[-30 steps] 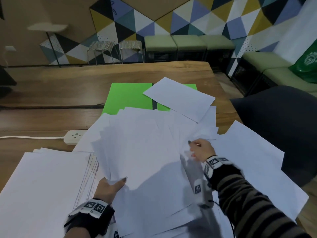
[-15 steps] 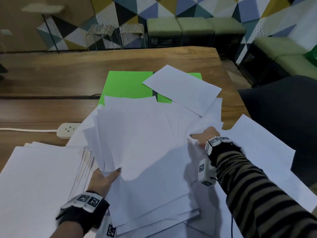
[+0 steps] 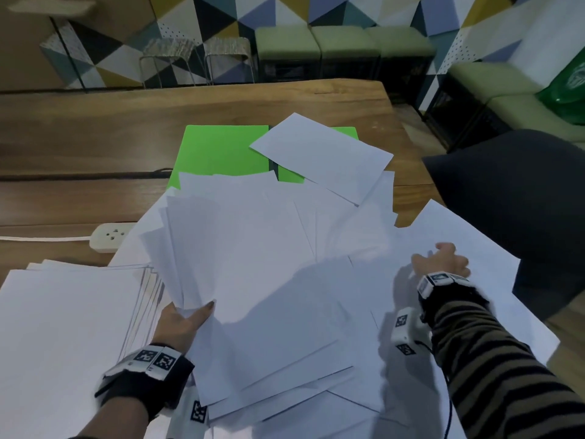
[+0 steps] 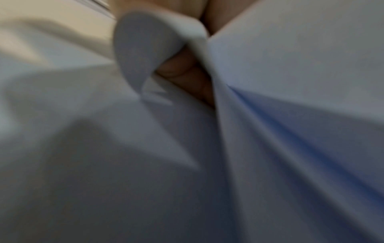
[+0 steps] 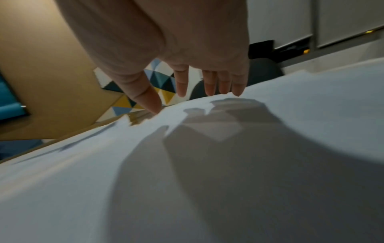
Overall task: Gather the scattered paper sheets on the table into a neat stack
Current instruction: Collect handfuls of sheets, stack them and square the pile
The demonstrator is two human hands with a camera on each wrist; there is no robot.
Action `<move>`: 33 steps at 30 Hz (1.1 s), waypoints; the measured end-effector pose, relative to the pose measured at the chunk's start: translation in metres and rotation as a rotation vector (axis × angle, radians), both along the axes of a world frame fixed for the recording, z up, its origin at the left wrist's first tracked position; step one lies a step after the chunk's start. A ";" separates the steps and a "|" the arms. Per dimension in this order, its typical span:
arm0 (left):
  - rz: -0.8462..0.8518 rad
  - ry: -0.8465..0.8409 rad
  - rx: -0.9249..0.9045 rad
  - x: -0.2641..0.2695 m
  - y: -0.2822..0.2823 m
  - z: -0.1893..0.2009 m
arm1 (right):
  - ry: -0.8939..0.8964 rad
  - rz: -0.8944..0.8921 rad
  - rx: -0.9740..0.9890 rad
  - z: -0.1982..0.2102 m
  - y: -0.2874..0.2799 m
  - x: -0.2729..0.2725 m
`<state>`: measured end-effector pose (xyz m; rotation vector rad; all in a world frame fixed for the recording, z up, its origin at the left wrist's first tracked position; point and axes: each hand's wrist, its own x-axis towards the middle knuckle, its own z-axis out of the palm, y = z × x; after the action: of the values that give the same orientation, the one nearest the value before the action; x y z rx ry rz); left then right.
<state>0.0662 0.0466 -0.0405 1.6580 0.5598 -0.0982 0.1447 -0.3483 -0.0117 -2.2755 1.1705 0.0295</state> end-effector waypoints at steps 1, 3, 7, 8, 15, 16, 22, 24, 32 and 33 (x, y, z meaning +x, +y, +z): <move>-0.001 0.009 -0.003 0.000 0.001 -0.001 | 0.004 -0.036 0.013 -0.003 -0.007 -0.009; -0.021 0.025 -0.016 0.001 0.001 0.000 | 0.009 -0.054 0.016 -0.007 -0.020 -0.027; -0.111 0.010 -0.031 -0.002 -0.009 0.006 | 0.068 0.011 -0.044 -0.010 -0.045 -0.052; -0.139 0.014 -0.042 -0.003 -0.013 0.007 | 0.077 0.028 -0.054 -0.010 -0.052 -0.055; -0.150 0.001 -0.037 -0.010 -0.044 0.003 | 0.291 0.150 -0.039 0.000 -0.086 -0.065; -0.131 -0.004 -0.037 -0.011 -0.045 0.003 | 0.304 0.144 -0.050 0.001 -0.088 -0.066; -0.048 0.026 -0.024 -0.021 -0.036 0.008 | 0.317 0.125 -0.047 0.000 -0.094 -0.067; -0.045 0.044 0.000 -0.026 -0.032 0.011 | 0.319 0.176 -0.121 -0.001 -0.096 -0.067; -0.074 0.032 -0.003 -0.033 -0.036 0.022 | 0.331 0.287 -0.085 0.000 -0.103 -0.054; -0.084 0.030 -0.003 -0.033 -0.037 0.023 | 0.312 0.269 -0.082 0.000 -0.103 -0.054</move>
<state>0.0330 0.0098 -0.0178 1.6790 0.5127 -0.1854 0.0910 -0.4509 -0.0112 -2.5515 1.0182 0.4614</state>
